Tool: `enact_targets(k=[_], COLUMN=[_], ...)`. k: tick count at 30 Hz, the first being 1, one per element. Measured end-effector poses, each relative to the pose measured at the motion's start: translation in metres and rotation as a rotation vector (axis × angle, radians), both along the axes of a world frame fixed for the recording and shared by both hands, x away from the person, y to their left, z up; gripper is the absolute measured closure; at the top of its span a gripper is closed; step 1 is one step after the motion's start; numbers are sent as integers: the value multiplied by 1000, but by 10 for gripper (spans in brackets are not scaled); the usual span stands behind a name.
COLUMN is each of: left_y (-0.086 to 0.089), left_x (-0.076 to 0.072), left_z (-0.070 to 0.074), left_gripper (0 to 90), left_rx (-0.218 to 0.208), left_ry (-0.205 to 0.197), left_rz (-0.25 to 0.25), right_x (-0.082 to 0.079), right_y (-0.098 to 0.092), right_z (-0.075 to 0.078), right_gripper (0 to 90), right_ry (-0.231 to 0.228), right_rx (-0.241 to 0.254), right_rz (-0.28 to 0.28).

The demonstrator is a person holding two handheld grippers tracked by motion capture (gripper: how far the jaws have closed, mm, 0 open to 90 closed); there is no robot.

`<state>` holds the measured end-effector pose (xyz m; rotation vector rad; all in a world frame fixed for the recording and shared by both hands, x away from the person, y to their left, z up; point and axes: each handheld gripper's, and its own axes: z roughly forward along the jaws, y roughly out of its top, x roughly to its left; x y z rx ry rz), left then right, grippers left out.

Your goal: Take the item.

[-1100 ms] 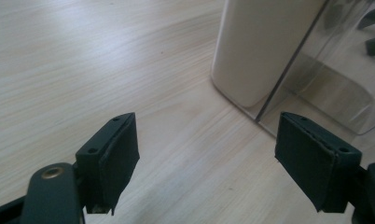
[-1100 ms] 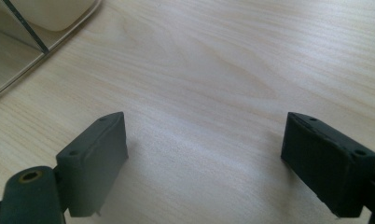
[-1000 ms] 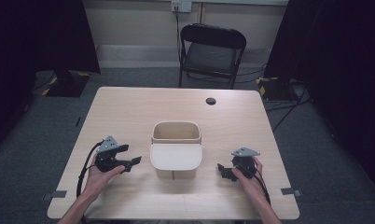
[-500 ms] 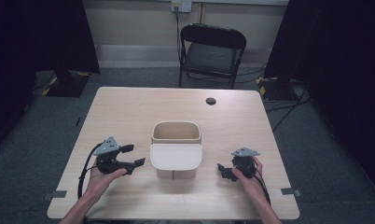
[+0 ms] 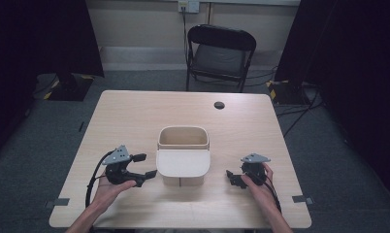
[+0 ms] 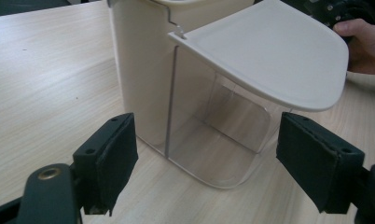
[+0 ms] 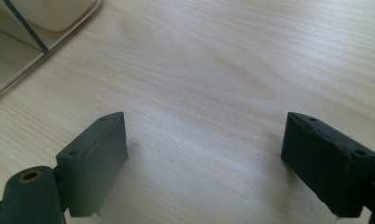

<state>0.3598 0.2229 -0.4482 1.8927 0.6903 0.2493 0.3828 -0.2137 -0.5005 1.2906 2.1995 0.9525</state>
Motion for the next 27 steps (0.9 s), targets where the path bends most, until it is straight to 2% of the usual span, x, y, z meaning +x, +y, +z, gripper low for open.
enact_targets(k=[16, 27], left_y=[-16, -23], left_x=[-2, -2], left_z=[-1, -1], left_gripper=[191, 169], left_rx=[39, 44], left_ry=[-21, -21], left_rz=[-42, -42], right_x=[0, 0], right_y=[0, 0], right_z=[0, 0], right_gripper=[137, 137], right_ry=[0, 0], right_rx=[0, 0], right_rz=[0, 0])
